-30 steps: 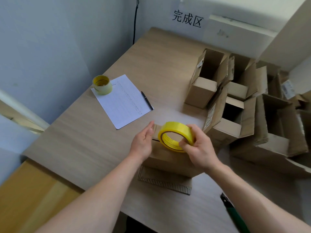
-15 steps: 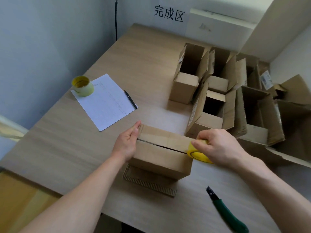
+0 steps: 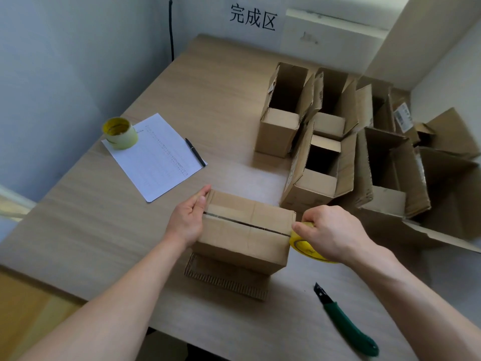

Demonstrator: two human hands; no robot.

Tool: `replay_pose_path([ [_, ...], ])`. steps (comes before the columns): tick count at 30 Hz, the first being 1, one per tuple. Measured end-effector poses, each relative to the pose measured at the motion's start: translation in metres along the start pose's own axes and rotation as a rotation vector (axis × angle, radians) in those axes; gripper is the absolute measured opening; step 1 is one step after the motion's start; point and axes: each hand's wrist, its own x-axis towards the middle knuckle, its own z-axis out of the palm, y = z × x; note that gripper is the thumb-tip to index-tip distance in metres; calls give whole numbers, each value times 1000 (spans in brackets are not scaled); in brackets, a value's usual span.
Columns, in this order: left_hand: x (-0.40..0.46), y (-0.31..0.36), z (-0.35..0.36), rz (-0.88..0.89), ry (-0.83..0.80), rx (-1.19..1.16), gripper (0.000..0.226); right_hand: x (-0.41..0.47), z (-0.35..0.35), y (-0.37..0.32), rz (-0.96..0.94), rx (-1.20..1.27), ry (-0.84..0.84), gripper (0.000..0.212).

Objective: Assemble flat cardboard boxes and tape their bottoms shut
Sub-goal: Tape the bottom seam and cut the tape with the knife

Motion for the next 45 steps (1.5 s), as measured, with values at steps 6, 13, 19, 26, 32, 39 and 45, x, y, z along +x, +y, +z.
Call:
replay_pose_path([
  [6,2,2,2,-1,35,51,32,-3,1,0,0,-6,2,38],
  [13,2,2,2,5,31,63,31,-6,5,-1,20,-48,-29,37],
  [19,1,4,1,14,34,70,31,-5,24,7,46,-45,-89,41],
  [26,4,-1,1,35,50,101,31,-1,40,17,68,63,-98,43],
  [32,1,6,1,38,64,367,37,5,43,23,113,184,-204,36],
  [39,-75,38,96,381,-326,1032,100,-1,47,26,145,299,-345,33],
  [45,-37,16,37,393,-232,1061,87,1,46,18,185,431,-293,82],
])
